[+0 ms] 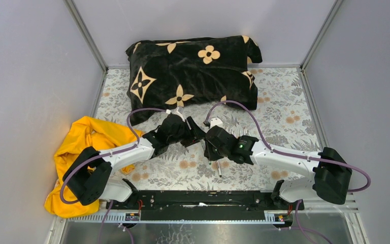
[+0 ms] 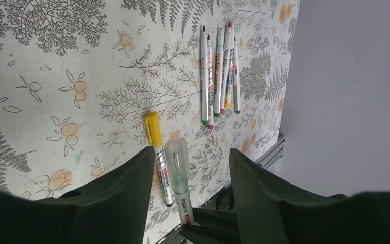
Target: Open the pen caps
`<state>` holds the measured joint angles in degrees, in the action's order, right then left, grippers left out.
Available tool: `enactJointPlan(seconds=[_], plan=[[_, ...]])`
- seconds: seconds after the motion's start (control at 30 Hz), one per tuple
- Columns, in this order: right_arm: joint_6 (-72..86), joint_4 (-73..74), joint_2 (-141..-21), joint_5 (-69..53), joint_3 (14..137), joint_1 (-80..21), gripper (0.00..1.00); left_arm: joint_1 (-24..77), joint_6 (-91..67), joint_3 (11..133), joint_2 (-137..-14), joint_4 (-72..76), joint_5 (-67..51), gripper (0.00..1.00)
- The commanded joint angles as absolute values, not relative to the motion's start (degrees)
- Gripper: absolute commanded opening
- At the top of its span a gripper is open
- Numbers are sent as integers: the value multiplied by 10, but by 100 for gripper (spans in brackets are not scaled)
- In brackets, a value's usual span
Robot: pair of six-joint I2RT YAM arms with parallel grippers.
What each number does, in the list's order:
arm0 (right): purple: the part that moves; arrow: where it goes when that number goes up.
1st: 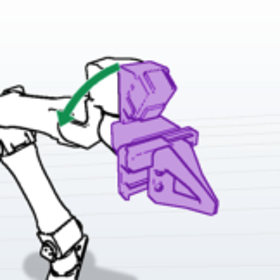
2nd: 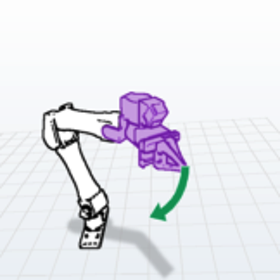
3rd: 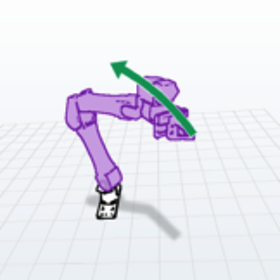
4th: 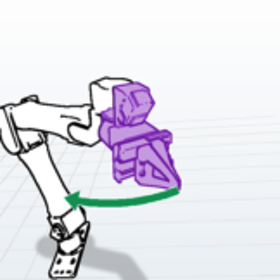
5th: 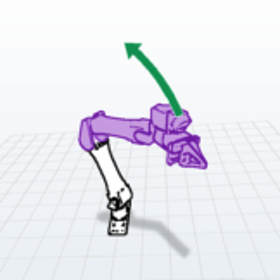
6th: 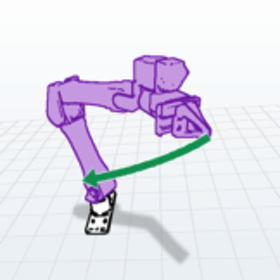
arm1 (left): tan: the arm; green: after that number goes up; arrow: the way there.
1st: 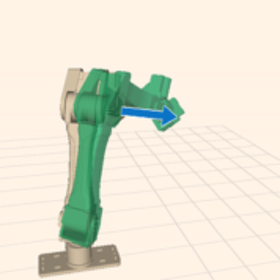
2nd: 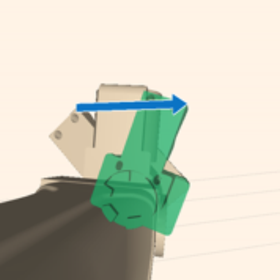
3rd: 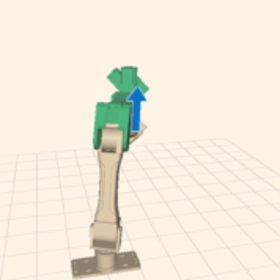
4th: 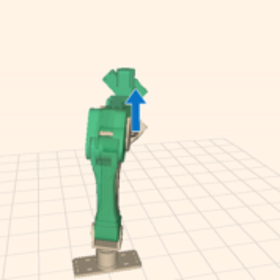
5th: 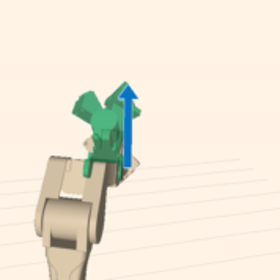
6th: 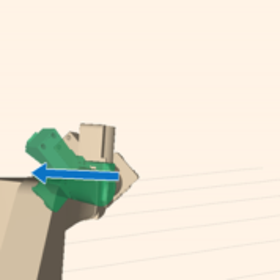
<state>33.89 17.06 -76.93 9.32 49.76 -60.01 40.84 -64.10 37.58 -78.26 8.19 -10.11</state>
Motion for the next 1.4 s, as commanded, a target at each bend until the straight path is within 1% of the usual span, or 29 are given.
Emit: enactJointPlan(seconds=[0.0, 0.23, 0.27, 0.4, 0.53, 0.63, 0.8, 0.93, 1.1, 1.2, 1.27, 1.37], plan=[[333, 150, -766, 91, 515, -608, 4, 413, -647, 385, -785, 122, -99, 60], [335, 149, -757, 93, 507, -608, 3, 413, -650, 376, -790, 132, -100, 55], [336, 149, -755, 93, 506, -608, 3, 413, -650, 375, -790, 134, -100, 54], [338, 147, -751, 94, 500, -608, 3, 413, -651, 371, -790, 140, -100, 42], [342, 144, -743, 98, 494, -608, 3, 412, -650, 368, -789, 140, -101, 34], [342, 145, -739, 103, 492, -608, 3, 412, -651, 364, -788, 143, -102, 31], [344, 146, -730, 108, 487, -608, 3, 413, -652, 360, -784, 145, -100, 17], [348, 146, -720, 116, 482, -608, 3, 412, -653, 355, -782, 145, -98, 0], [348, 148, -716, 120, 480, -608, 3, 413, -655, 351, -776, 144, -93, 0], [347, 149, -717, 127, 479, -608, 4, 414, -653, 352, -770, 136, -84, 0], [343, 149, -717, 131, 479, -608, 8, 415, -650, 353, -765, 127, -76, 0], [336, 145, -716, 144, 473, -608, 18, 419, -656, 355, -754, 100, -55, 0]])
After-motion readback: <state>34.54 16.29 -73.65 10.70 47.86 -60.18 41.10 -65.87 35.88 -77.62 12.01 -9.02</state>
